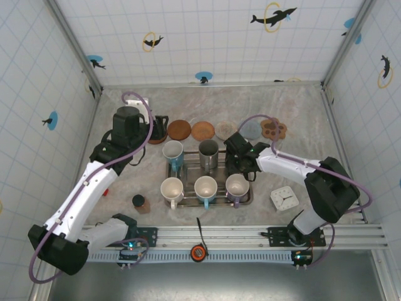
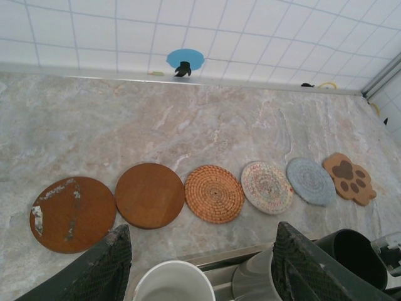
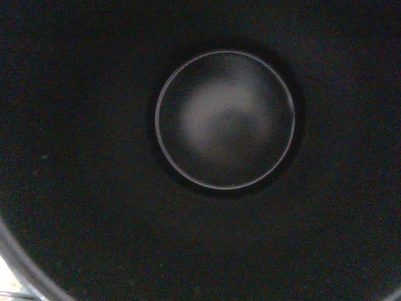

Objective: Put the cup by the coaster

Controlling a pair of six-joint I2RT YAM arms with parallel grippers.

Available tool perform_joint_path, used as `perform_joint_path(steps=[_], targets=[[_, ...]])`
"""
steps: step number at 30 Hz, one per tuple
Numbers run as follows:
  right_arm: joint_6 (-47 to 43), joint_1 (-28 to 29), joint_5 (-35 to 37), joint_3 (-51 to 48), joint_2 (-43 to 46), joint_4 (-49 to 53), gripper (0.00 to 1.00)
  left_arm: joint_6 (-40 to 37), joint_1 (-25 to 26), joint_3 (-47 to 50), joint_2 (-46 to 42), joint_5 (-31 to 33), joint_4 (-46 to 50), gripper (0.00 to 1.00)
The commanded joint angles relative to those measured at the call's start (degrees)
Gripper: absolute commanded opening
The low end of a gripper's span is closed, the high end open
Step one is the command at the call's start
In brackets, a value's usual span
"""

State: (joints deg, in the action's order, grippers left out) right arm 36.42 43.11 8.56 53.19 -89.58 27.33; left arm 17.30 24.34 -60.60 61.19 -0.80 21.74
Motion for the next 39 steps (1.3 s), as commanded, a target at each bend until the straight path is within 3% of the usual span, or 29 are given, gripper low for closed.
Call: perform_joint_path(steps=[1, 5, 39], targets=[[0.0, -0.4, 0.8, 2.9, -0.8, -0.3, 0.15, -1.7, 0.3, 0.3, 0.3, 0.6, -0.7, 0.61], [-0.3, -0.3, 2.0, 3.7, -0.7, 0.9, 0.00, -1.7, 0.2, 0.3, 0.3, 0.6, -0.7, 0.61], [-1.7, 0.8, 7.3, 8.4, 2.0, 5.2, 0.00, -1.7, 0.2, 1.0, 1.3, 1.0, -1.3, 0.61]])
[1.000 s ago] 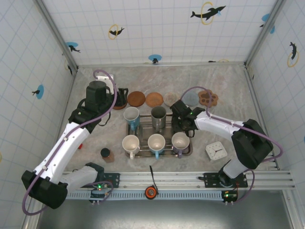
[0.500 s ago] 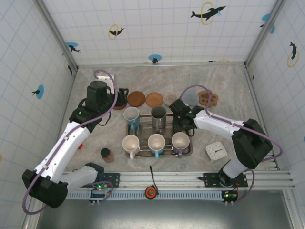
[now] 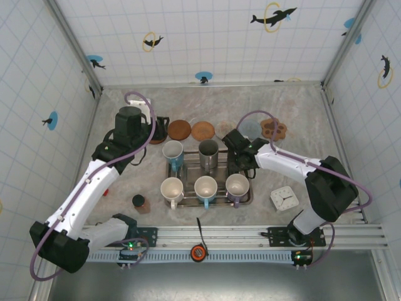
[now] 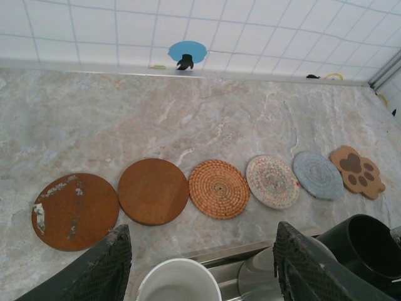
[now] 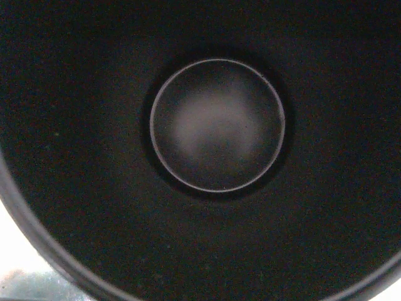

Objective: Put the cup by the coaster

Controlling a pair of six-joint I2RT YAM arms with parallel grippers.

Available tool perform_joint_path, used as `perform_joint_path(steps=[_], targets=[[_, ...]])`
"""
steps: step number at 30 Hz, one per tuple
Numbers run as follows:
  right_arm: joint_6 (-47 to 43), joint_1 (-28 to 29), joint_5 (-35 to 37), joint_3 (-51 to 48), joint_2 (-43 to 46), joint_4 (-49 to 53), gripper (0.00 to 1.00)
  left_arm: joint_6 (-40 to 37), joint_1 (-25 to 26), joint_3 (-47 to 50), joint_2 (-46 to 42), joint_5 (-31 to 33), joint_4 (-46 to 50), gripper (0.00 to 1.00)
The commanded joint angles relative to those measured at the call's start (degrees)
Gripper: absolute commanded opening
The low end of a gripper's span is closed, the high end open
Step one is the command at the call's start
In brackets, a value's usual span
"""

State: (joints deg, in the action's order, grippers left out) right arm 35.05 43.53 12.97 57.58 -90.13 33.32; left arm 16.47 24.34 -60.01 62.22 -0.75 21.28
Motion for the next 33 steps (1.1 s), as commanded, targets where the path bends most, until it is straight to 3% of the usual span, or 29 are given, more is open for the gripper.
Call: perform_joint_path(steps=[1, 15, 33], targets=[[-0.5, 0.3, 2.9, 4.2, 2.6, -0.8, 0.00, -1.0, 0.2, 0.4, 0.3, 1.1, -0.9, 0.61], [-2.5, -1.4, 2.5, 7.1, 2.9, -0.3, 0.00, -1.4, 0.2, 0.2, 0.8, 1.8, -1.2, 0.61], [-7.7, -8.7, 1.6, 12.6, 2.5, 3.2, 0.00, -1.6, 0.2, 0.1, 1.6, 2.5, -1.4, 0.61]])
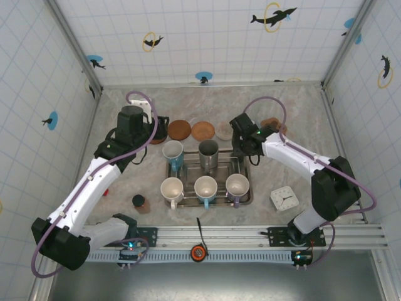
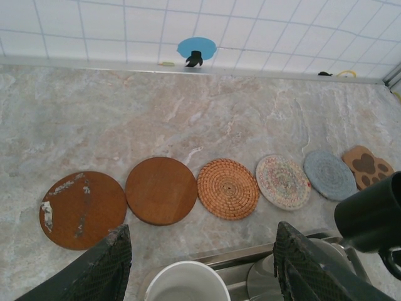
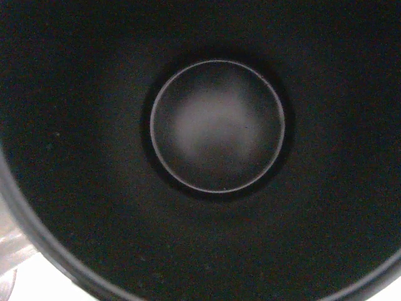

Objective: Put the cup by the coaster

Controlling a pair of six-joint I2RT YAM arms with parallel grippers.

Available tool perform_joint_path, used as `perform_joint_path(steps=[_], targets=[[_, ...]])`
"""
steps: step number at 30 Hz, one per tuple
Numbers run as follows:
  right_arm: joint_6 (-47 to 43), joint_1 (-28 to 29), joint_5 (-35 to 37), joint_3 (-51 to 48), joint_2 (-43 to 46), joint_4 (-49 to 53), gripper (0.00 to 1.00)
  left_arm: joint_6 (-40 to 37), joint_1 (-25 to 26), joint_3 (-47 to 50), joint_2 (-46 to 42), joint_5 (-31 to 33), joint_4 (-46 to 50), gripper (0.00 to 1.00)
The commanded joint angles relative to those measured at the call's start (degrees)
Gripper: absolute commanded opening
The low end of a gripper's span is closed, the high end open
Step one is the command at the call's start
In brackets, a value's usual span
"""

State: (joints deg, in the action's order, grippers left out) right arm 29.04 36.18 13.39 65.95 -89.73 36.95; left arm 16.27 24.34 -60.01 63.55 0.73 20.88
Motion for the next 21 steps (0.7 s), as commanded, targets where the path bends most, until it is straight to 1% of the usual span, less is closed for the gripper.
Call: perform_joint_path(steps=[1, 13, 21], targets=[[-2.1, -2.0, 1.0, 4.8, 2.1, 0.1, 0.00, -1.3, 0.3, 0.0, 0.3, 1.0, -1.2, 0.61], [-6.9, -8.7, 0.2, 10.2, 0.8, 3.4, 0.00, -1.1, 0.3, -0.1, 1.4, 1.4, -2.4, 0.60], [-9.1, -12.7, -0.2, 11.9, -0.3, 2.7, 0.00, -1.1, 0.2, 0.3, 0.9, 1.5, -4.0, 0.60]])
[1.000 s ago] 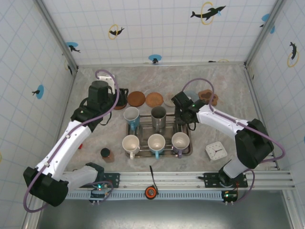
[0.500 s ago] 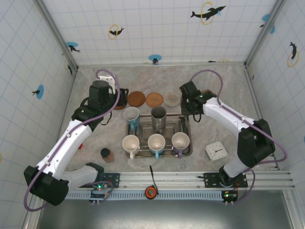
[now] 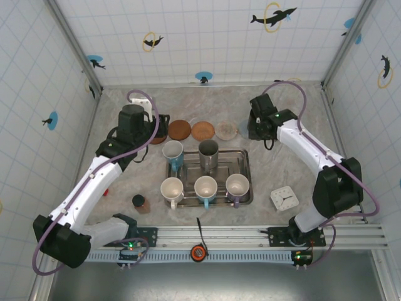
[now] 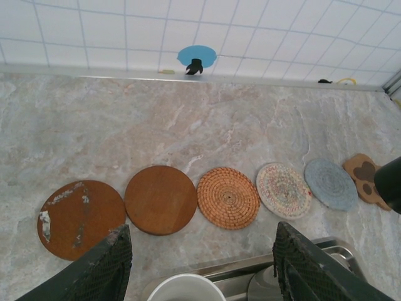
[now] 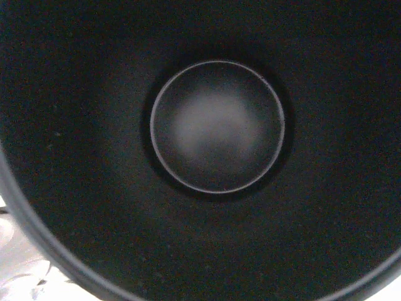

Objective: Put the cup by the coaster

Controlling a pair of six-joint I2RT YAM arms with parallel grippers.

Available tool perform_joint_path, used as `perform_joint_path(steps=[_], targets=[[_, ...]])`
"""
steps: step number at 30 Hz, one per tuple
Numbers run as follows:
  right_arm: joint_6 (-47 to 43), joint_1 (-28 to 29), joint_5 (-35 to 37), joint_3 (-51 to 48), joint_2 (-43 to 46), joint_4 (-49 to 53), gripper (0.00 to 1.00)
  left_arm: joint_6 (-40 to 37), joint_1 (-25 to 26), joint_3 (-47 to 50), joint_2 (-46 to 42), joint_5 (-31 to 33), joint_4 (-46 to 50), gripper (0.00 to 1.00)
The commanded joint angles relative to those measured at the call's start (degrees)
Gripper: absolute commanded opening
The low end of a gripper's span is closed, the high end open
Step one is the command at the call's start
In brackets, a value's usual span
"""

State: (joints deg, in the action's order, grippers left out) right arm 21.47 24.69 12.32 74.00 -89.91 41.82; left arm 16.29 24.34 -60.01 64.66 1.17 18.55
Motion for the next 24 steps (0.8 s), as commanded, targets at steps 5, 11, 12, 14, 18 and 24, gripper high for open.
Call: perform_joint_path(steps=[5, 11, 12, 14, 18, 24], targets=[[-2.4, -4.1, 0.0, 4.4, -1.4, -2.6, 0.00, -0.9, 0.2, 0.5, -0.2, 2.5, -1.6, 0.60], [-3.0, -7.2, -1.7, 4.6, -3.4, -4.1, 0.00, -0.9, 0.2, 0.3, -0.1, 3.0, -2.0, 0.60], [-3.0, -7.6, -1.9, 4.7, -3.7, -4.4, 0.00, -0.8, 0.2, 0.3, 0.0, 3.3, -2.0, 0.60], [-3.1, -8.1, -2.0, 4.8, -4.3, -4.8, 0.00, -0.8, 0.2, 0.2, 0.1, 3.6, -2.0, 0.60], [-3.5, -9.2, -2.4, 5.3, -5.8, -5.4, 0.00, -0.9, 0.2, 0.0, 0.4, 3.8, -2.0, 0.60], [-3.8, -10.8, -3.0, 5.8, -7.8, -6.2, 0.00, -1.0, 0.2, -0.5, 1.1, 3.8, -2.0, 0.60]])
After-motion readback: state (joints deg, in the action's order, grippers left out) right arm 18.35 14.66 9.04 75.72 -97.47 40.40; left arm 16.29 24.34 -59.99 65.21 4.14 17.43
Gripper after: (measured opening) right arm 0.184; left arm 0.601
